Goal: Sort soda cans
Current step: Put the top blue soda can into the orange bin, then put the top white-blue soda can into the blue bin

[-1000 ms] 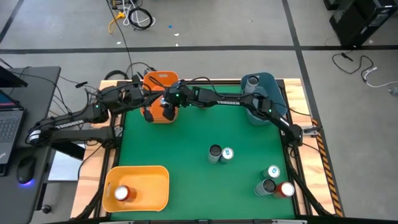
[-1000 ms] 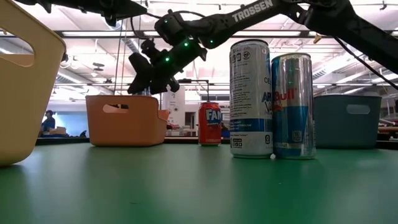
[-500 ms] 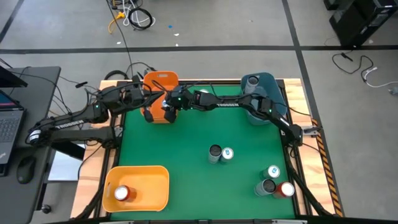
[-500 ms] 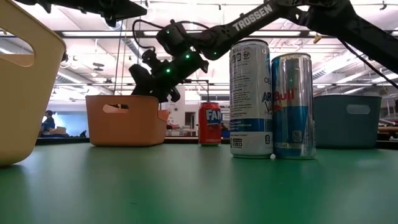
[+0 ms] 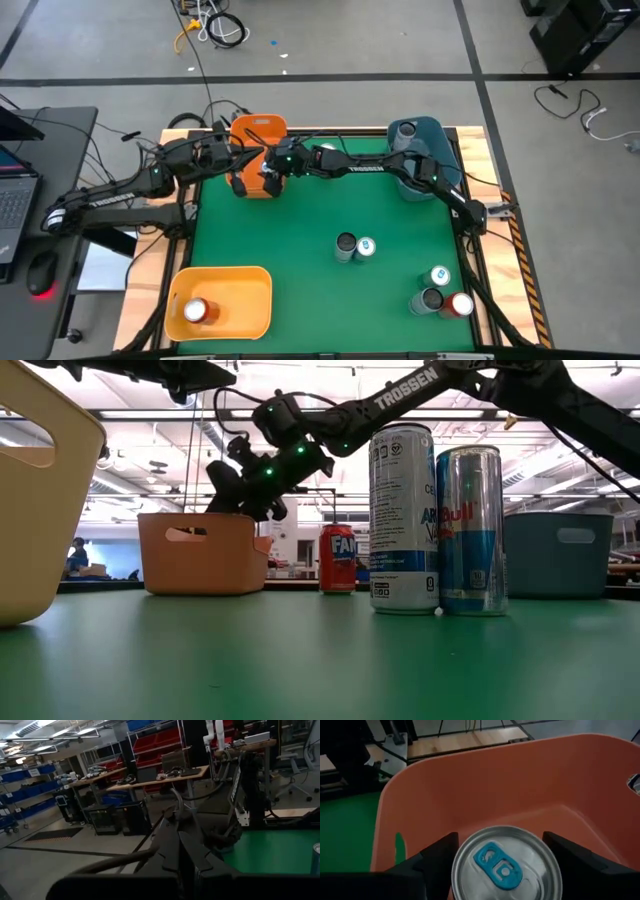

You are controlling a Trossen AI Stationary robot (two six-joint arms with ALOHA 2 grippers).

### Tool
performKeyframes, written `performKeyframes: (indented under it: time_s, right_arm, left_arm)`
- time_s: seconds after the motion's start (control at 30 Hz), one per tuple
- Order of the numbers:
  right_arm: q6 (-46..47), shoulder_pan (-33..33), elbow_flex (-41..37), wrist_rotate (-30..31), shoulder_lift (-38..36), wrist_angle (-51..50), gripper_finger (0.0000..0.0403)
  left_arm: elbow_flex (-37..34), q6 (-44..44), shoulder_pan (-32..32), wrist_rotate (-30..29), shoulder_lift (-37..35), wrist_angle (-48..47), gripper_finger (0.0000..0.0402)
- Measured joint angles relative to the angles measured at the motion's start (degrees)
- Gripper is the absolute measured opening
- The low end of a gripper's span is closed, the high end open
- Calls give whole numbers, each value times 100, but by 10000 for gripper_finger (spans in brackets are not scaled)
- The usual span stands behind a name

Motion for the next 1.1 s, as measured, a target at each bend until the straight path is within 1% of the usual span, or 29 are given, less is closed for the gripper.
performKeyframes:
  time_s: [0.33, 0.57, 0.8, 1.1]
  right_arm:
    - [-91, 21, 274, 0, -7, -42, 311]
    - [-254, 88, 291, -2, -11, -40, 331]
    - [-412, 163, 299, -2, -11, -3, 335]
    - [-705, 195, 775, -2, -11, -411, 336]
  left_arm:
    - [0, 2, 0, 0, 0, -53, 0]
    - [0, 2, 0, 0, 0, -99, 0]
    - [0, -59, 0, 0, 2, -151, 1]
    - [0, -72, 0, 0, 0, -155, 1]
